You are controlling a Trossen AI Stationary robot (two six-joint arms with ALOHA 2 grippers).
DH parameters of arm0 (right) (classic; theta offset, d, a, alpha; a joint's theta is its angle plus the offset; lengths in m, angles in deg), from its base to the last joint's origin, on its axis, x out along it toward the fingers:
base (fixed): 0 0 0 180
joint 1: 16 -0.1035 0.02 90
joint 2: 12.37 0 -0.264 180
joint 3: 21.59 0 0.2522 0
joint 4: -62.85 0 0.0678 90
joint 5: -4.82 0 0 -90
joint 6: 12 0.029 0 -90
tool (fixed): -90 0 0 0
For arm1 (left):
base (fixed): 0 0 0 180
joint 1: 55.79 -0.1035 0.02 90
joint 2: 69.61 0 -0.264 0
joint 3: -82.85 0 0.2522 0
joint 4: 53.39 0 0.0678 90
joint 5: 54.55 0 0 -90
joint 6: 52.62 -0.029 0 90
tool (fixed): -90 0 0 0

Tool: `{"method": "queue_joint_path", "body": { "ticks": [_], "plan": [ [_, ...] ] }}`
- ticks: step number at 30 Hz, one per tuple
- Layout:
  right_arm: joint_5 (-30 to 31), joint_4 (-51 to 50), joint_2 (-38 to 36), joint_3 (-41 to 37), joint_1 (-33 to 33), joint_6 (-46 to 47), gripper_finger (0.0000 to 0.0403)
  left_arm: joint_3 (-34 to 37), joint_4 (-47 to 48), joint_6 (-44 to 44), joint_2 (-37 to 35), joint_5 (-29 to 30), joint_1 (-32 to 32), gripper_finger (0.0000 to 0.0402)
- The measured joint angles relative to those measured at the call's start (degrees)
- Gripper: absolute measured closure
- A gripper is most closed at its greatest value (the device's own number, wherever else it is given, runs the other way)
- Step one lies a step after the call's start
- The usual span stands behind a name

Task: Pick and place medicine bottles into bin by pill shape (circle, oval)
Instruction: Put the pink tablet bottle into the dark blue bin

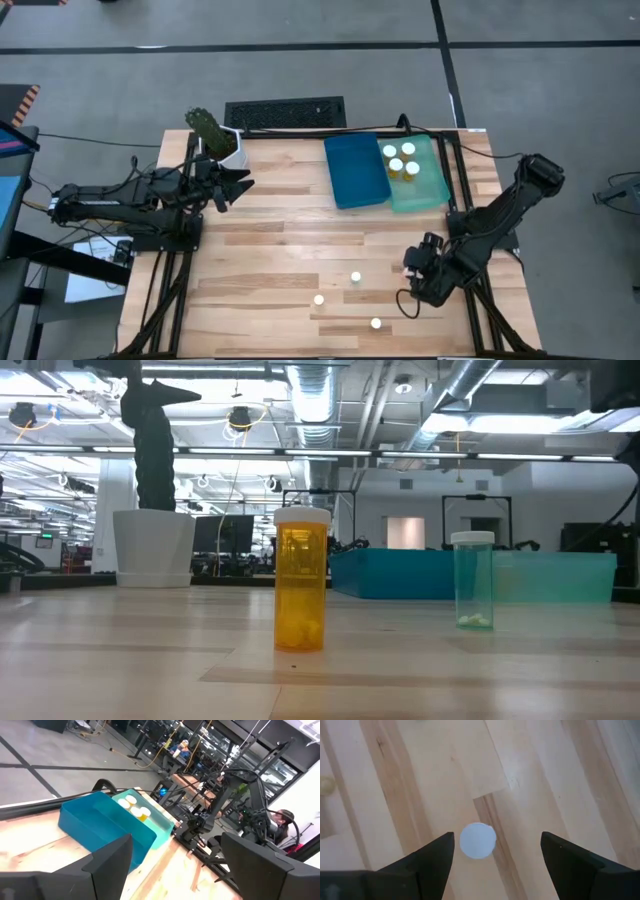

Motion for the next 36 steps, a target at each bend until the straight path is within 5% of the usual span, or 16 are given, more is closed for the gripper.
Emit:
{"method": "queue_joint_path", "body": {
  "ticks": [21, 36],
  "plan": [
    [-1.63, 9.98, 0.24, -5.92, 0.02, -3.27, 0.0101, 0.0, -0.07, 0.15, 0.0, 0.38, 0.0, 0.0105],
    [-1.86, 10.55, 0.24, -5.92, 0.7, -4.52, 0.0179, 0.0, -0.07, 0.2, 0.0, 0.61, -0.02, 0.0105]
  ]
}}
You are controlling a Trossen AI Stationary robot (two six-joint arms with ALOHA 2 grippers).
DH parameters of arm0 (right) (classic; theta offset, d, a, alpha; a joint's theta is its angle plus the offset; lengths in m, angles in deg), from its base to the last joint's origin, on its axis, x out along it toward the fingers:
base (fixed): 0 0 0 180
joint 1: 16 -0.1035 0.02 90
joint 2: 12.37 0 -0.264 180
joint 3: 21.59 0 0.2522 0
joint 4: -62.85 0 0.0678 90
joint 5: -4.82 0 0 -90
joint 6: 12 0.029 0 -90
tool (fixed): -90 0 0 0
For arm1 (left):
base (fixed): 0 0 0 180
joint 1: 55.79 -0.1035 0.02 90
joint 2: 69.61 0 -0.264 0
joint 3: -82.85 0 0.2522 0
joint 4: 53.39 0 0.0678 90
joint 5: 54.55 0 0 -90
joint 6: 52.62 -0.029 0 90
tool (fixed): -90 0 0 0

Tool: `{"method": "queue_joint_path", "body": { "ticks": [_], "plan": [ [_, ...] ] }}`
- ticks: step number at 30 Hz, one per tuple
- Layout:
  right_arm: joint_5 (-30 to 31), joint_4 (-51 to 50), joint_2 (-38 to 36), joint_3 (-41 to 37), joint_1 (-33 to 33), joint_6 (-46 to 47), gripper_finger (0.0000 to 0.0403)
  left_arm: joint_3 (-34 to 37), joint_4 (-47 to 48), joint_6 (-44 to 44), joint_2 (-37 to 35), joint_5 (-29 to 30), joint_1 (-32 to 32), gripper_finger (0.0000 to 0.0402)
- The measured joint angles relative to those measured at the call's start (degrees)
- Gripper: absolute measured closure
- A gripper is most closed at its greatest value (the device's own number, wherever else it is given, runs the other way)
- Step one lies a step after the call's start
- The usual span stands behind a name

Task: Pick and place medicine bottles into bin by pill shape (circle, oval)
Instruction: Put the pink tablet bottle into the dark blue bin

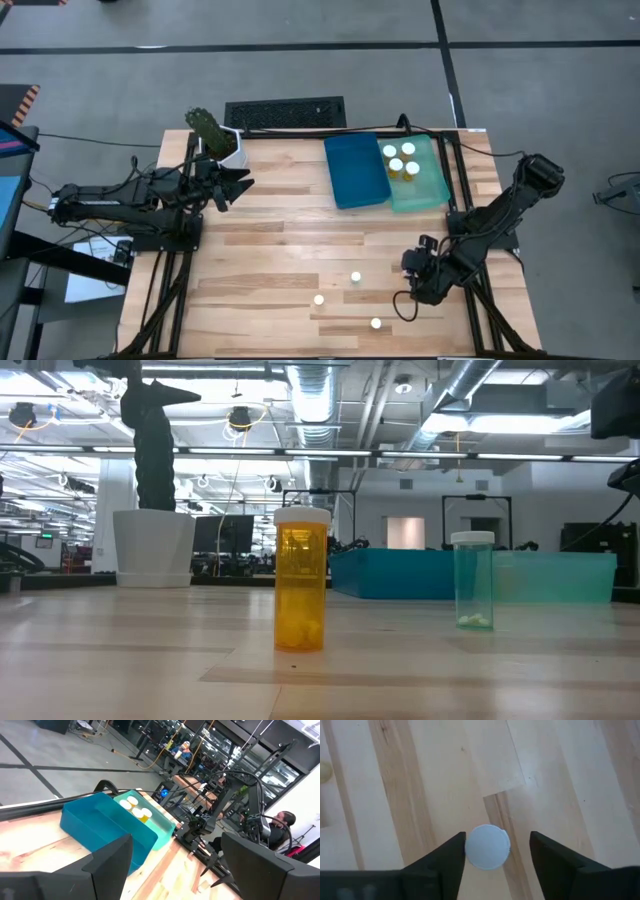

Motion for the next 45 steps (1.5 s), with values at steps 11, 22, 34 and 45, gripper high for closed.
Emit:
{"method": "queue_joint_path", "body": {
  "ticks": [11, 22, 34, 45],
  "plan": [
    [-1.01, 0.46, -0.02, -0.04, 0.0, 0.0, 0.0263, -0.01, -0.04, 0.09, 0.02, 0.0, 0.01, 0.0105],
    [-1.07, -3.67, -6.24, 3.74, 5.4, -5.64, 0.0283, 0.0, -0.06, 0.17, 0.0, -0.02, 0.02, 0.0105],
    [1.93, -9.08, -8.36, 16.55, 33.5, -36.8, 0.0281, -0.01, -0.04, 0.09, 0.02, -0.01, 0.01, 0.0105],
    [-3.86, -3.9, -8.35, 16.71, 59.96, -51.23, 0.0277, 0.0, 0.03, -0.05, 0.0, 0.02, 0.01, 0.0105]
  ]
}}
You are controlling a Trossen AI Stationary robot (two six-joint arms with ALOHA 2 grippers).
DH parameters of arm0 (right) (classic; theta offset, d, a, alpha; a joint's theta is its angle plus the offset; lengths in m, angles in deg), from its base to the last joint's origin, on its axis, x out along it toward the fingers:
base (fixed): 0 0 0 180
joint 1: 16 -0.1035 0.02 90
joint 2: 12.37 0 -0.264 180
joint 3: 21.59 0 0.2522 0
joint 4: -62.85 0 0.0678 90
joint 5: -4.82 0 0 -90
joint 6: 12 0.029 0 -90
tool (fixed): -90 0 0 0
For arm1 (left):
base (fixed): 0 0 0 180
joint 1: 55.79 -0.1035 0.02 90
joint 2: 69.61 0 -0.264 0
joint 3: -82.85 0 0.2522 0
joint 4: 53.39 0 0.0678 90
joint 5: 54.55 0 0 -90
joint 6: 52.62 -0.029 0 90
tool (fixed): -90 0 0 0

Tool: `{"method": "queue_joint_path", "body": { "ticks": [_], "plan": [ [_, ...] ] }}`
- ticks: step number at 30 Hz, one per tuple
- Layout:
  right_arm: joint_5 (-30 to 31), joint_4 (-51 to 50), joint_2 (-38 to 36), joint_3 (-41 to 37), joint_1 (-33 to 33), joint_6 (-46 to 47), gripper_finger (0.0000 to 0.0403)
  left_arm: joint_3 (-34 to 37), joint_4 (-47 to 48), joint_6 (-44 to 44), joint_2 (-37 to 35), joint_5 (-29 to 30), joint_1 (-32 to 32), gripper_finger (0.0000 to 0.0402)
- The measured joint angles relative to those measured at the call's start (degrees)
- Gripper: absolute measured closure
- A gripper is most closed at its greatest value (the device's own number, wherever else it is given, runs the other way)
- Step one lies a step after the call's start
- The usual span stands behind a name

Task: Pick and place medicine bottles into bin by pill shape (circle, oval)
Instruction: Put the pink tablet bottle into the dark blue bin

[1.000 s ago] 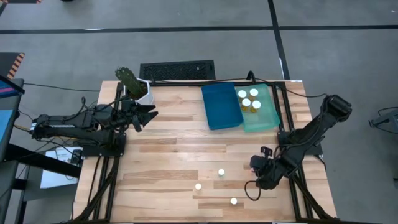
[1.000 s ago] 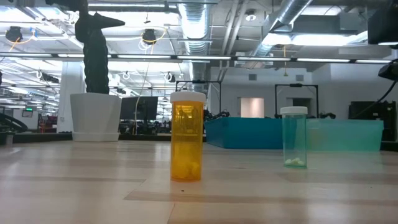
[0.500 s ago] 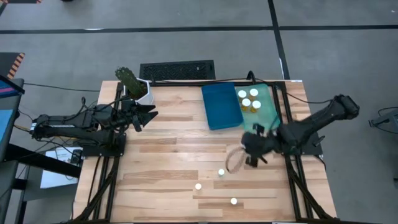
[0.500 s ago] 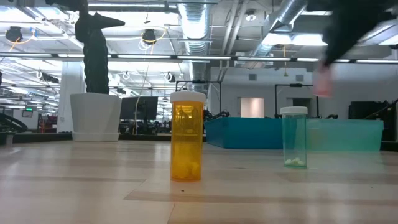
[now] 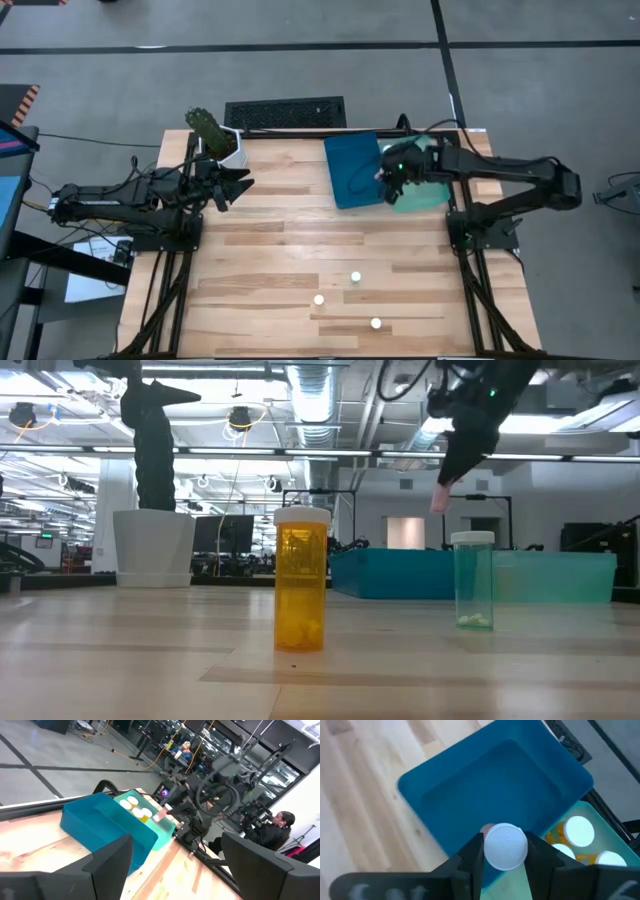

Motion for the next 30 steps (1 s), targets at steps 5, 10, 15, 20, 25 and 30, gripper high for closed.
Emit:
{"method": "queue_joint_path", "body": {
  "ticks": [5, 10, 15, 20, 25, 30],
  "plan": [
    [-1.13, 5.66, 0.61, -2.89, 3.57, -0.81, 0.0275, 0.0, 0.08, -0.53, 0.0, 0.02, 0.01, 0.0105],
    [-2.59, 8.03, 4.96, -5.12, 4.14, -1.72, 0.0275, 0.0, 0.21, -0.91, 0.02, 0.14, 0.0, 0.0105],
    [-2.48, 9.42, 10.86, -5.23, 4.19, -3.25, 0.0273, 0.0, 1.38, -0.88, 0.01, 0.46, 0.0, 0.0105],
    [-2.47, 12.21, 15.75, -5.23, 4.75, -3.36, 0.0271, 0.0, 1.61, -0.61, 0.02, 0.46, -0.01, 0.0105],
    [-2.42, 13.55, 18.96, -5.14, 5.95, -3.33, 0.0274, -0.02, 1.65, -0.54, 0.02, 0.44, -0.01, 0.0105],
    [-3.23, 13.76, 21.0, -5.14, 6.75, -3.19, 0.027, -0.01, 1.65, -0.41, 0.02, 0.44, -0.01, 0.0105]
  ]
}}
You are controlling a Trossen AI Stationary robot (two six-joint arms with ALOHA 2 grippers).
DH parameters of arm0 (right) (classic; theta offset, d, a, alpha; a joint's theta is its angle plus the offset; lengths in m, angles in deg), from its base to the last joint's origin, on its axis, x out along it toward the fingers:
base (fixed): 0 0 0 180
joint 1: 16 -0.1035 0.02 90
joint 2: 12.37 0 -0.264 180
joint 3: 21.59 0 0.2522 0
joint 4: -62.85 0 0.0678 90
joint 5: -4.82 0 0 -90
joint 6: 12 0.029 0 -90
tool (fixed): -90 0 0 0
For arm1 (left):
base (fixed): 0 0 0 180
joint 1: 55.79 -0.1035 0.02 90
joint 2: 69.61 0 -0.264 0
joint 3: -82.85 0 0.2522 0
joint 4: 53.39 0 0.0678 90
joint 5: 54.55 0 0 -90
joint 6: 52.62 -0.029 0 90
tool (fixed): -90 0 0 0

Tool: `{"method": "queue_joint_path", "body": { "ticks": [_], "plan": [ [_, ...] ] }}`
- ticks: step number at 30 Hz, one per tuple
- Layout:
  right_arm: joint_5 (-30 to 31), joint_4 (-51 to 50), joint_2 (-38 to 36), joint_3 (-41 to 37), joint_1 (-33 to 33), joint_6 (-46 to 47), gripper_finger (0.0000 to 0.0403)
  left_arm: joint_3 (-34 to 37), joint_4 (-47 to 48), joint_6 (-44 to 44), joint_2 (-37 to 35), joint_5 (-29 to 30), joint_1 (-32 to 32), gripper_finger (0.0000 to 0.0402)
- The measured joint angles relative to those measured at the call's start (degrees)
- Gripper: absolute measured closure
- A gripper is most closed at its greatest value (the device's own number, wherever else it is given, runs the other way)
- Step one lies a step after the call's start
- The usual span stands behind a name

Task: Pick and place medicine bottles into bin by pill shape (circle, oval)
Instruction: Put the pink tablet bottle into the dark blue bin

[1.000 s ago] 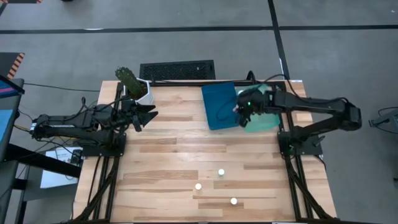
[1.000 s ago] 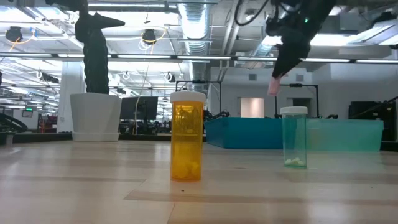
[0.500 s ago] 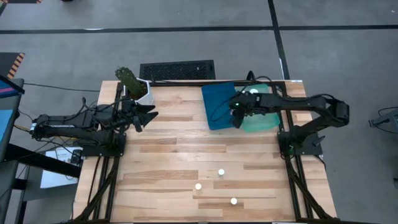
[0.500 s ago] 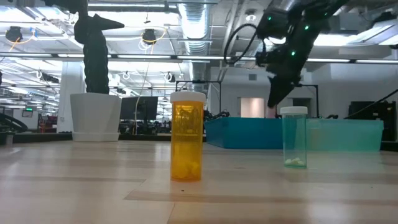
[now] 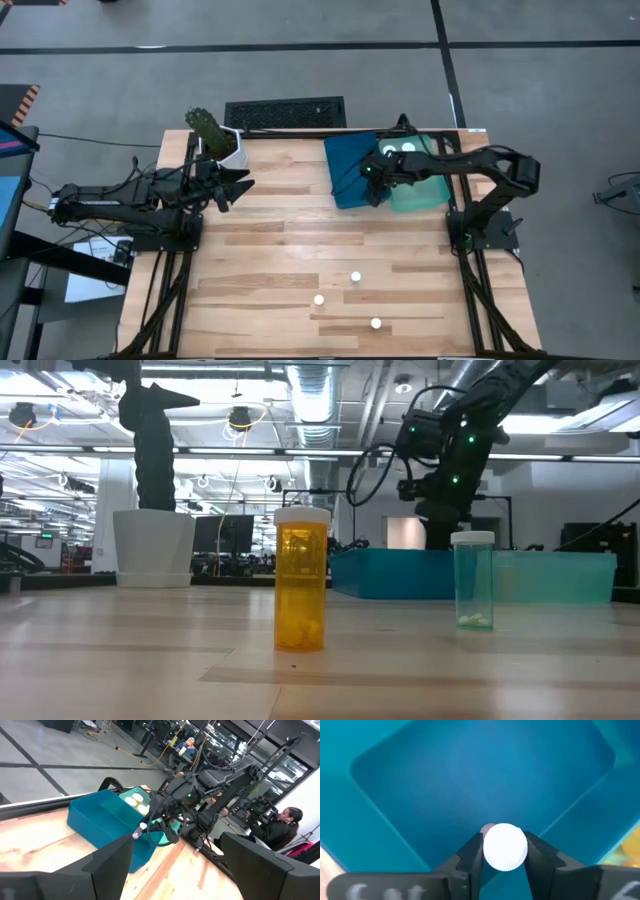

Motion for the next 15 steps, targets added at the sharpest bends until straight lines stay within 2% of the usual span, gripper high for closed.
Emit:
{"method": "queue_joint_path", "body": {
  "ticks": [10, 15],
  "plan": [
    [-0.01, 0.79, 1.36, 0.04, 0.04, 0.04, 0.0264, 0.01, 0.66, 0.02, 0.0, 0.04, 0.02, 0.0105],
    [-0.23, 0.47, 0.97, 0.02, 0.04, 0.04, 0.0233, 0.01, 0.89, 0.0, -0.01, 0.06, 0.02, 0.0105]
  ]
}}
